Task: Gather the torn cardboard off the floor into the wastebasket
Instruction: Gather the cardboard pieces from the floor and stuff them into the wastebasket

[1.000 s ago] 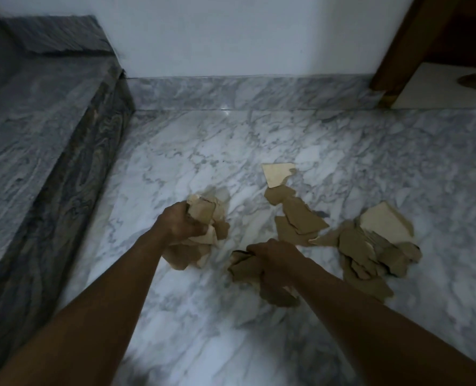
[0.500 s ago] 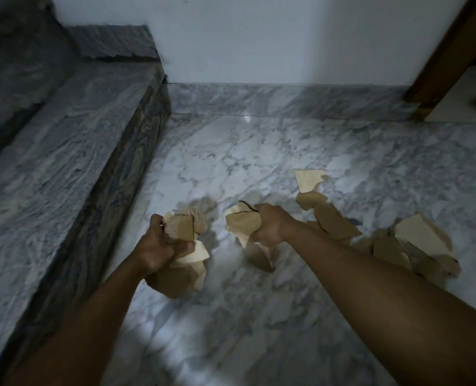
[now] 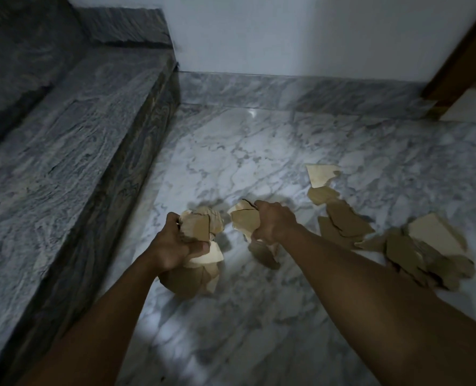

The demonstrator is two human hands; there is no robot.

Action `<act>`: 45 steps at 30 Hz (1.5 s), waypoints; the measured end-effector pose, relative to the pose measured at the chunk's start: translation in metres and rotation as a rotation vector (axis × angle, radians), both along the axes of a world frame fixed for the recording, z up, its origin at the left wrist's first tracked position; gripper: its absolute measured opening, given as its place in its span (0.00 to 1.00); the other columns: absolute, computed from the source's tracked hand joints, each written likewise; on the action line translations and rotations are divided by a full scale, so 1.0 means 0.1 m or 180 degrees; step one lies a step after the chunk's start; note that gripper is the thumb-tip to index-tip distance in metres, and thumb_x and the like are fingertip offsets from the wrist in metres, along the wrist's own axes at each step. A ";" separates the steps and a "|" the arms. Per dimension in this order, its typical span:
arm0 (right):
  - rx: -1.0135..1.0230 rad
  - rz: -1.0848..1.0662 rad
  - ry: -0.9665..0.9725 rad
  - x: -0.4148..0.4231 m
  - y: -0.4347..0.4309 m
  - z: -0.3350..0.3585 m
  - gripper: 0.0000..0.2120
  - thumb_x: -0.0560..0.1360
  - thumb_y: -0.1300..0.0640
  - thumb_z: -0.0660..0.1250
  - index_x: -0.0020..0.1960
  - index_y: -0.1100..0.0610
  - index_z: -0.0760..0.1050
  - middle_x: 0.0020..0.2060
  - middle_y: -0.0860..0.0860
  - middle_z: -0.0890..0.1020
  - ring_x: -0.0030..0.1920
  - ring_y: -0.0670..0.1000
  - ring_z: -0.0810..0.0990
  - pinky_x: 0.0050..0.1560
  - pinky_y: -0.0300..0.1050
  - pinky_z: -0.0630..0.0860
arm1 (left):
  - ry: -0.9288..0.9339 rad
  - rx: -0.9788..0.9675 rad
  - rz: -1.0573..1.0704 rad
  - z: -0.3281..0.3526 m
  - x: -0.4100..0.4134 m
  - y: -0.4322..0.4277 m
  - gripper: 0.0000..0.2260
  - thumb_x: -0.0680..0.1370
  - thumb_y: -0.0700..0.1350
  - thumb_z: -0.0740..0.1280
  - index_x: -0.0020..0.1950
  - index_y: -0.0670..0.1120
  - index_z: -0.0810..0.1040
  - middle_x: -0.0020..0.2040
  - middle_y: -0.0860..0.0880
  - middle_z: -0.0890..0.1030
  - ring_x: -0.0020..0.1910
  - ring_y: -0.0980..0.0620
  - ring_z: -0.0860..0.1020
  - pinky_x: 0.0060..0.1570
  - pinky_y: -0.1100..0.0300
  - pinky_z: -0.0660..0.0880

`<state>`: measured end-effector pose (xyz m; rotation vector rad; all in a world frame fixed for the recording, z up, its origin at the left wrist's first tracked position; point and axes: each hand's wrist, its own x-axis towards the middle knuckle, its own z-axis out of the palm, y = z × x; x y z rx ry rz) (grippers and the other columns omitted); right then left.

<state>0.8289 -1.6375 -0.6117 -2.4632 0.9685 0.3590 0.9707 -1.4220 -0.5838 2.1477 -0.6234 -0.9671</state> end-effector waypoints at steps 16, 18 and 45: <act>0.0658 -0.1175 -0.0012 -1.98 -1.14 0.85 0.21 0.63 0.43 0.81 0.47 0.53 0.78 0.41 0.48 0.80 0.38 0.43 0.81 0.37 0.36 0.74 | 0.0003 0.0265 -0.1133 0.51 -0.74 -1.54 0.16 0.65 0.49 0.81 0.51 0.52 0.84 0.48 0.53 0.85 0.50 0.53 0.82 0.45 0.59 0.76; 0.0460 -0.1181 0.0249 -2.24 -1.31 0.88 0.21 0.63 0.43 0.80 0.49 0.53 0.79 0.43 0.50 0.82 0.42 0.48 0.81 0.38 0.39 0.73 | -0.0198 0.0352 -0.1389 0.58 -0.88 -1.95 0.16 0.66 0.50 0.80 0.52 0.51 0.84 0.48 0.52 0.85 0.48 0.52 0.82 0.46 0.58 0.76; 0.0435 -0.2665 0.0177 -3.04 -2.02 0.09 0.19 0.61 0.46 0.74 0.48 0.46 0.71 0.50 0.50 0.77 0.50 0.54 0.78 0.59 0.61 0.75 | -0.1347 0.0800 -0.2308 -0.10 -0.92 -3.65 0.11 0.71 0.51 0.75 0.47 0.45 0.82 0.44 0.46 0.82 0.41 0.51 0.78 0.32 0.64 0.68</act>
